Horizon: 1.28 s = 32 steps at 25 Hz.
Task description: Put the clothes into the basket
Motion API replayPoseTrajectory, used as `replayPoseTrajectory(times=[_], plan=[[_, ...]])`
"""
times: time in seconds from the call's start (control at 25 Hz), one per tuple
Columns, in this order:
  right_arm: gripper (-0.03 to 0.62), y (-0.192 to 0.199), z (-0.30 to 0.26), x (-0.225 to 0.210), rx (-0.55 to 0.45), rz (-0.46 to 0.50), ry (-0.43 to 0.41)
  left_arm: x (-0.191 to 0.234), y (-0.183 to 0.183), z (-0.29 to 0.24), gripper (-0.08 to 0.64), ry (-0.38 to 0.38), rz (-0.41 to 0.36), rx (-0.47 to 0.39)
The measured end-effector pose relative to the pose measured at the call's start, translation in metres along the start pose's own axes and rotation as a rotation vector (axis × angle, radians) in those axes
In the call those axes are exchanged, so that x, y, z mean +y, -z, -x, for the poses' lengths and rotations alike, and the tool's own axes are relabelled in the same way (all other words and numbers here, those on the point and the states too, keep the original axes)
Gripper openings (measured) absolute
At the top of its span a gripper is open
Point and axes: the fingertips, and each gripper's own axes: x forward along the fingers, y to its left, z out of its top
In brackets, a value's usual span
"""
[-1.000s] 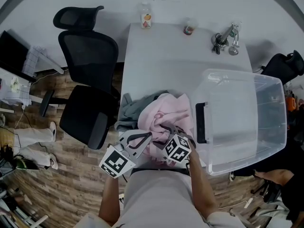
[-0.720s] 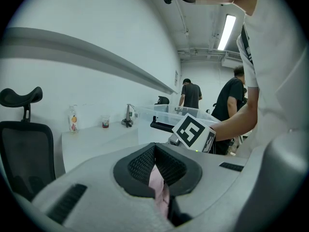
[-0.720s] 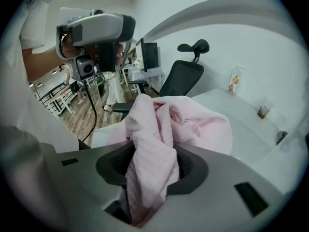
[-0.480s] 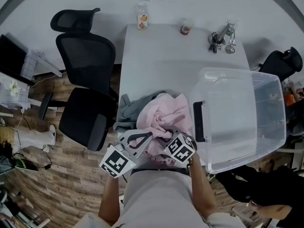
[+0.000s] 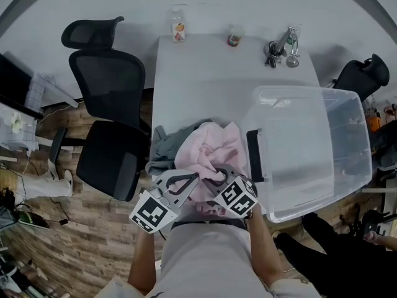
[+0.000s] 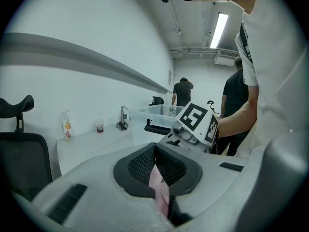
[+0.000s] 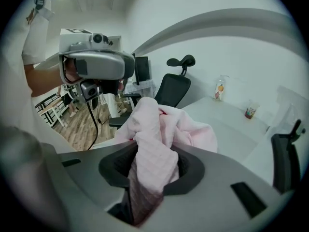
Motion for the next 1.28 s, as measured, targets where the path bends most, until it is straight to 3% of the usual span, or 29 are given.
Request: replayPoseTrajectory(times=[0.48,0.64,1.28], plan=[[0.121,-0.045,0.054,-0.011,-0.193,-0.099,0.075,-0.005,-0.049,0.006,0.005,-0.016,-0.051,-0.055],[0.123,-0.056,0.070,-0.014,-0.257,-0.134,0.089,-0.007,-0.063,0.009,0.005,-0.006,-0.113,-0.067],[0.127,-0.089,0.120,-0.021,-0.384,-0.135,0.172,-0.018,-0.092,0.011,0.005,0.017,-0.139,-0.125]])
